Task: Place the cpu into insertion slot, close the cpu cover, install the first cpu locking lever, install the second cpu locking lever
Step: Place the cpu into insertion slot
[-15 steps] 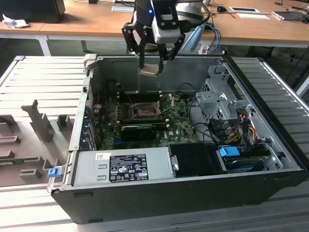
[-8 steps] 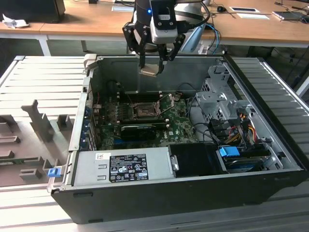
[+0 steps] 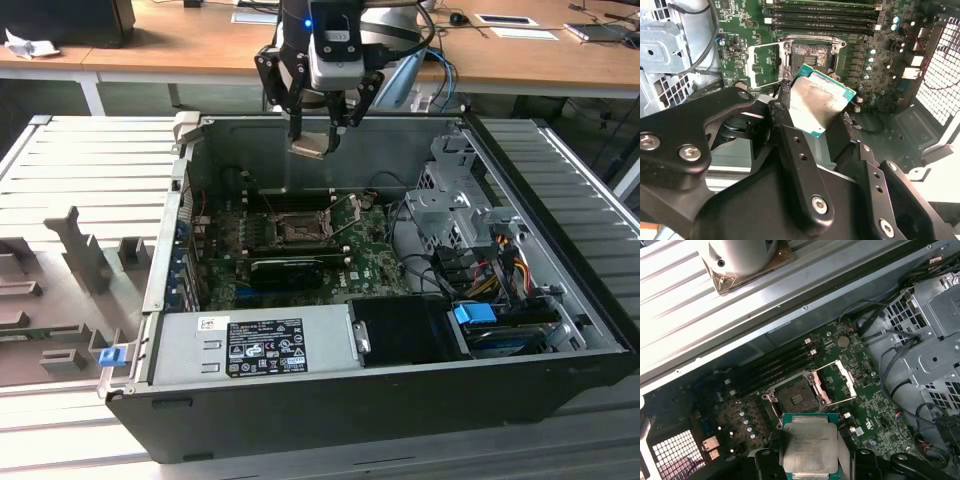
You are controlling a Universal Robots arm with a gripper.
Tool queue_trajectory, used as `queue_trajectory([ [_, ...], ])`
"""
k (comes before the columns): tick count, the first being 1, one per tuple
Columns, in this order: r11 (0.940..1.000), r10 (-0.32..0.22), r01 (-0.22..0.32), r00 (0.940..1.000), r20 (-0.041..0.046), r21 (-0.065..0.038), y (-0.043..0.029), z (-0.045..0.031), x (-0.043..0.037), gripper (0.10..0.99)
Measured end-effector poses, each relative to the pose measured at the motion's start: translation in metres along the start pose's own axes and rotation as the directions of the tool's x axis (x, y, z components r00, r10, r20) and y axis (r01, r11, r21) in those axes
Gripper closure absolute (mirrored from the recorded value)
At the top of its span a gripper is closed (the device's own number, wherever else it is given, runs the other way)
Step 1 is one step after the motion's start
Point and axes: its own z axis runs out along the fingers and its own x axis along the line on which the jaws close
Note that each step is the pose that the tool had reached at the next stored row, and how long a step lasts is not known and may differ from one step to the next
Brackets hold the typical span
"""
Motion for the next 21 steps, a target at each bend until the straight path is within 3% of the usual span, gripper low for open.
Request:
queue_trajectory([
  [12,0.9957,0.093,-0.093,0.9956,0.0079,-0.002,0.0000,0.0004,0.0000,0.561],
  [21,0.9847,0.174,-0.174,0.9846,0.0147,-0.005,-0.0001,0.0007,0.0000,0.561],
])
